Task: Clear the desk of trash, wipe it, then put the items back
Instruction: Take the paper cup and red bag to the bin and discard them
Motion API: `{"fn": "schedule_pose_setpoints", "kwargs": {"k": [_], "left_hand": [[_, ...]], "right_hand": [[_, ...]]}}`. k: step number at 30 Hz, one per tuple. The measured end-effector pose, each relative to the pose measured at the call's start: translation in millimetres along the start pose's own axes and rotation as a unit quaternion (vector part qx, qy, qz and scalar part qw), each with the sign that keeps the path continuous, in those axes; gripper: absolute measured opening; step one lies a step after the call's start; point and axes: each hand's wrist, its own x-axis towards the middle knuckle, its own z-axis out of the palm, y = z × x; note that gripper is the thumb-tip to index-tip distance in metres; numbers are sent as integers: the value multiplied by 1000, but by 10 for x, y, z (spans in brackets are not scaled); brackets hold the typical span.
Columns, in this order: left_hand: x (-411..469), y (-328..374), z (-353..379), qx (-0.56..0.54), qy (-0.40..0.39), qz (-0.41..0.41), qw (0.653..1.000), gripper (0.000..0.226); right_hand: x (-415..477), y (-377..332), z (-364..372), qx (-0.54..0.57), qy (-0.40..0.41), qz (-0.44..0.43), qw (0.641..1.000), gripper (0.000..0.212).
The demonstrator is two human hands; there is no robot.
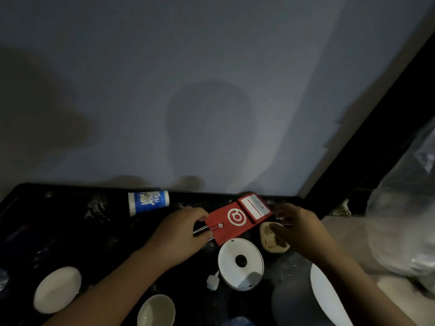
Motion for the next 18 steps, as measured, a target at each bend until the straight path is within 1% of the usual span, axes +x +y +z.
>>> {"fn": "schedule_pose_setpoints", "kwargs": {"k": [5, 11, 15, 18], "left_hand": [[202, -71, 143, 12, -22, -5, 1000, 38], [449, -103, 347, 12, -41, -30, 999, 37], [569, -153, 496, 8, -70, -48, 996, 35], [683, -209, 580, 11, -76, -59, 995, 33]], "right_hand": [[326, 209, 227, -12, -38, 68, 997, 47], [768, 563, 558, 5, -68, 119, 991, 54], [968, 771, 837, 6, -102, 184, 978, 71], [1091, 917, 1011, -10, -102, 194, 976, 77]]}}
